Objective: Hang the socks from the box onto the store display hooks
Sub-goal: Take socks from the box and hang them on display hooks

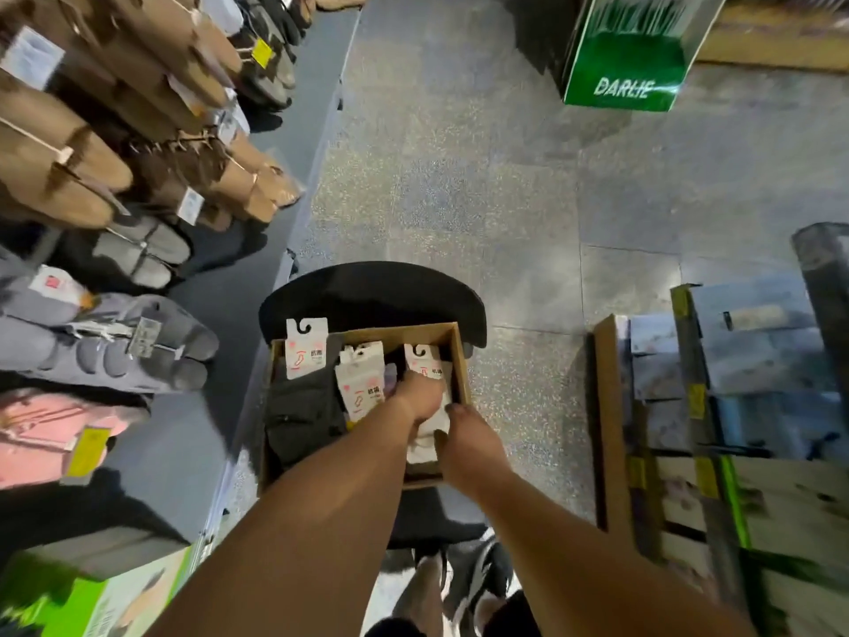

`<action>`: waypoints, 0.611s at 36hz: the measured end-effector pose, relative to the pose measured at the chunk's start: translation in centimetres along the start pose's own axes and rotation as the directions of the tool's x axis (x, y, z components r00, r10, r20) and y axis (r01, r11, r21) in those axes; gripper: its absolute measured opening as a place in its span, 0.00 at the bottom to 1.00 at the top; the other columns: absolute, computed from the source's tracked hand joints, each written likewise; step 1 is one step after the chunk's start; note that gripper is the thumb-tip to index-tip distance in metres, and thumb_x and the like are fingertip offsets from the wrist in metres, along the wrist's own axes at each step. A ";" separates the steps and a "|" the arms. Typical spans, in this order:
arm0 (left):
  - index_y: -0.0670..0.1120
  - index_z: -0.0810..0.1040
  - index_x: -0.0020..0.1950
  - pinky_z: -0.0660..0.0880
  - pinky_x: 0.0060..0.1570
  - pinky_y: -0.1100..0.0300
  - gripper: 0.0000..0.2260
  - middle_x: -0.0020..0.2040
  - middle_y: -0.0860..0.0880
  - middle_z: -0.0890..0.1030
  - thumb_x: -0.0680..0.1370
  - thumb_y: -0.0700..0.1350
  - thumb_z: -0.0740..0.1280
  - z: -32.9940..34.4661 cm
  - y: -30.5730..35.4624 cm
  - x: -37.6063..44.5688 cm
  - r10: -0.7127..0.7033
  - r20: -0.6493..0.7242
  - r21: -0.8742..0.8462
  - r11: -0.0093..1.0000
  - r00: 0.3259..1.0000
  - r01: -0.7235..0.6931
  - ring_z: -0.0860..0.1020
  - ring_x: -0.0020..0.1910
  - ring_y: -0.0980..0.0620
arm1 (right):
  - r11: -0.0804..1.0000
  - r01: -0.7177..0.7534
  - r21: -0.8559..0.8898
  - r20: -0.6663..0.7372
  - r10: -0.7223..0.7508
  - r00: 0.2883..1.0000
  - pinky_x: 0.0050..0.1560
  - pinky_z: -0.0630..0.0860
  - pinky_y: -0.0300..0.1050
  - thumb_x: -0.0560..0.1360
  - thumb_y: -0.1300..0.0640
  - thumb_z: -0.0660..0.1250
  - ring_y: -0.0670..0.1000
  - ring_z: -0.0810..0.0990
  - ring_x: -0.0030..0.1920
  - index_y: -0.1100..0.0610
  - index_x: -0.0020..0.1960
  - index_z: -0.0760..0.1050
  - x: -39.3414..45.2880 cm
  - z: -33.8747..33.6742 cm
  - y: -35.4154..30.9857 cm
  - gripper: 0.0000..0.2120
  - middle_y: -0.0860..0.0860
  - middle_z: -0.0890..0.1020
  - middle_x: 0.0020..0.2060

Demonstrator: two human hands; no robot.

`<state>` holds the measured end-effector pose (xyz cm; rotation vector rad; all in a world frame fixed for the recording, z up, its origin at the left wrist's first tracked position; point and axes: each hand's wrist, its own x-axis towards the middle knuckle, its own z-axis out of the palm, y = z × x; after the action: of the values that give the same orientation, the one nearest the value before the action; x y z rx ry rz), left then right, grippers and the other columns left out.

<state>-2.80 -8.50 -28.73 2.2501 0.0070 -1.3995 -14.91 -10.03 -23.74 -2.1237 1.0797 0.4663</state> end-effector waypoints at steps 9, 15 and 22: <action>0.42 0.58 0.81 0.69 0.69 0.48 0.25 0.79 0.46 0.59 0.85 0.47 0.60 0.3 0.2 0.7 -0.146 0.063 -0.060 0.987 0.987 0.149 0.66 0.74 0.39 | 0.999 0.034 0.006 0.194 -0.035 0.980 0.66 0.67 0.45 0.80 0.59 0.57 0.56 0.71 0.66 0.62 0.72 0.63 2.5 1.8 0.5 0.21 0.58 0.69 0.68; 0.40 0.71 0.73 0.70 0.65 0.54 0.18 0.68 0.41 0.76 0.85 0.45 0.61 1.5 0.4 1.7 -0.149 0.115 0.048 0.988 0.982 0.144 0.74 0.67 0.41 | 0.999 0.013 0.050 0.224 -0.024 0.974 0.62 0.72 0.47 0.79 0.53 0.61 0.56 0.74 0.62 0.58 0.68 0.67 3.0 1.6 0.7 0.19 0.56 0.74 0.63; 0.40 0.70 0.73 0.70 0.64 0.56 0.17 0.70 0.41 0.74 0.84 0.42 0.59 2.0 0.5 1.8 -0.169 0.001 0.061 0.984 0.986 0.169 0.72 0.69 0.41 | 0.999 -0.004 0.054 0.244 -0.009 0.970 0.58 0.73 0.45 0.78 0.53 0.63 0.56 0.76 0.60 0.58 0.66 0.71 3.7 1.5 0.9 0.18 0.56 0.76 0.62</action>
<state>-3.46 -10.19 -30.76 2.3417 0.1596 -1.5121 -13.51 -11.40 -27.30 -1.9601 0.9373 0.6712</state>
